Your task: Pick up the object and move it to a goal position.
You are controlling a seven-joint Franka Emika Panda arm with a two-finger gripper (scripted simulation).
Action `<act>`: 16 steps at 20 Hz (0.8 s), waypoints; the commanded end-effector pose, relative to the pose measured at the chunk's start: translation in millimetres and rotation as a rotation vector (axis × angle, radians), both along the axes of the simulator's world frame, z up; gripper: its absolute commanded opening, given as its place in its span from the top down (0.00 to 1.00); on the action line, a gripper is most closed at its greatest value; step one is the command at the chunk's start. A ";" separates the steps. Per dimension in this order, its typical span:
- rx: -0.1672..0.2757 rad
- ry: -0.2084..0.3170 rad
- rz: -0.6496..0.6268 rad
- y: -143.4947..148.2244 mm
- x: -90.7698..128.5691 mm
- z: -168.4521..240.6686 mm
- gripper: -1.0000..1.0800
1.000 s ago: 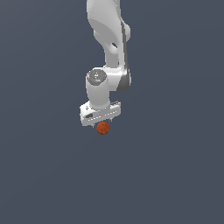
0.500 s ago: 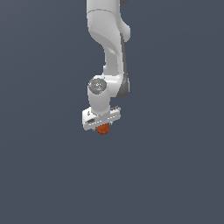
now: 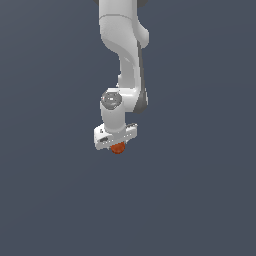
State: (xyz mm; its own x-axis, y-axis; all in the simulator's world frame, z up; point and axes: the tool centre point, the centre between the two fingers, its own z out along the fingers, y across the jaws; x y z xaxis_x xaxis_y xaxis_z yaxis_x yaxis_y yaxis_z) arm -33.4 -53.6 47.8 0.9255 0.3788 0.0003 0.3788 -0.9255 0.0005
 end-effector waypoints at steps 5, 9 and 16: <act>0.000 0.000 0.000 0.1 0.0 0.0 1.00; 0.000 0.000 0.000 -5.6 -2.1 0.1 1.00; 0.000 0.000 0.000 -42.4 -16.0 0.9 1.00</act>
State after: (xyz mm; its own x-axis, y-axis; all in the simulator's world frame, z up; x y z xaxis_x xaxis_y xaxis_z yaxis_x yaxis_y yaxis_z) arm -45.8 -84.8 47.9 0.9246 0.3809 -0.0004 0.3809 -0.9246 -0.0005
